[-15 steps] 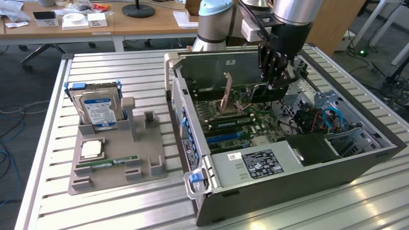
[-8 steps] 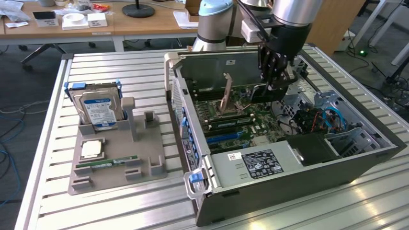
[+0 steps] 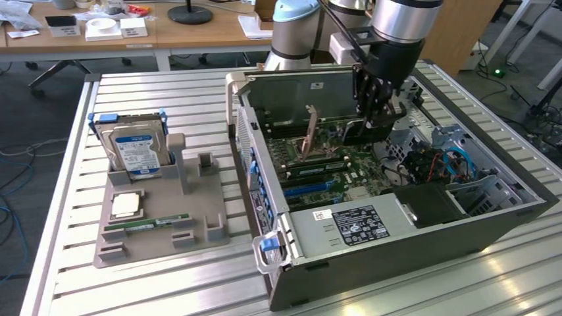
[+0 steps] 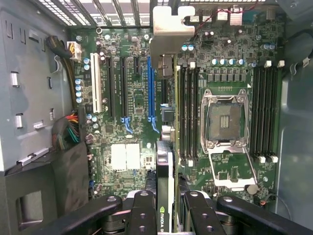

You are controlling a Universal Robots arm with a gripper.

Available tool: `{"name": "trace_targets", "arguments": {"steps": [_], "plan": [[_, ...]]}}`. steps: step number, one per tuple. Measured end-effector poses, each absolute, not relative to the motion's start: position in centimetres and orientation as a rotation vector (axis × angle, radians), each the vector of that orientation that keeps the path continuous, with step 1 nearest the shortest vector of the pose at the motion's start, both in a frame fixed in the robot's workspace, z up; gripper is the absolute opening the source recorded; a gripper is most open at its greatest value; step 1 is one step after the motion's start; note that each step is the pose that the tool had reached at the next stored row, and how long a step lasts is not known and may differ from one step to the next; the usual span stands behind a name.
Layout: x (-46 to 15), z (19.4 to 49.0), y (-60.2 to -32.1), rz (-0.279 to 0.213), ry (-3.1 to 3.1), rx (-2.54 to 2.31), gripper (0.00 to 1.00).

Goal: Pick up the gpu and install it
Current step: 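Insert the gpu into the slot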

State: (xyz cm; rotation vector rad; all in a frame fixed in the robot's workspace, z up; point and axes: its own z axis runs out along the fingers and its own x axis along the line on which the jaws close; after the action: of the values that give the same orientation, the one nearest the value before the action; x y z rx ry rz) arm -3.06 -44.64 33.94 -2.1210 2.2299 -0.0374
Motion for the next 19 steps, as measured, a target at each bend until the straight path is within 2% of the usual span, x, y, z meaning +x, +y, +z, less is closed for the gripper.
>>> {"name": "trace_targets", "arguments": {"steps": [19], "plan": [[-3.97,33.61,-44.64,-0.038,2.23,-2.121,0.27]]}}
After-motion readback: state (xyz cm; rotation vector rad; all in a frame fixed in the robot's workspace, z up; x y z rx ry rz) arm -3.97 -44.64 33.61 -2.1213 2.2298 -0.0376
